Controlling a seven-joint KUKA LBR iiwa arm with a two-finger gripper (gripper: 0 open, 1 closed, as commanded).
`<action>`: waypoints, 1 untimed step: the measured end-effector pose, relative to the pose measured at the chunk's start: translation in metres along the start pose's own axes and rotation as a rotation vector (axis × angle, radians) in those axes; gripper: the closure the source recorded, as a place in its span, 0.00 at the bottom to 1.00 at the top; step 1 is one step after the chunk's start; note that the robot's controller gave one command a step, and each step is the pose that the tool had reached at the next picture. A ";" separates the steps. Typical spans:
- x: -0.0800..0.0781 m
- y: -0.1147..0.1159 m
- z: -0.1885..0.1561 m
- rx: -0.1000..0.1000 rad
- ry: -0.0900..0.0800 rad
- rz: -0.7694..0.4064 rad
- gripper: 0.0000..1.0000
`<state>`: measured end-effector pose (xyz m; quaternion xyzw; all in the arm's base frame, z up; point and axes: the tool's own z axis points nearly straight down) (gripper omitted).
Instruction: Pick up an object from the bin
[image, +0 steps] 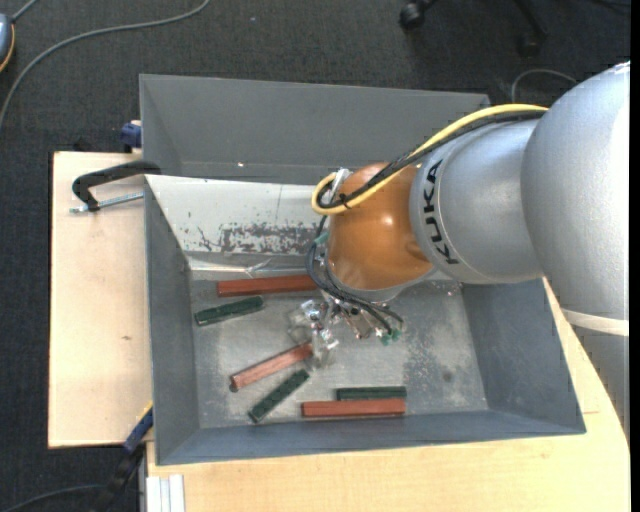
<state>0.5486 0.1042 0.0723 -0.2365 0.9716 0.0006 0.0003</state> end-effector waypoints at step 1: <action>0.044 -0.001 -0.159 0.005 -0.012 -0.127 1.00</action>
Offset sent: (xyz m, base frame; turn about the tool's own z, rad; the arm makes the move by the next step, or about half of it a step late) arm -0.0409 -0.0220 0.1538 -0.1291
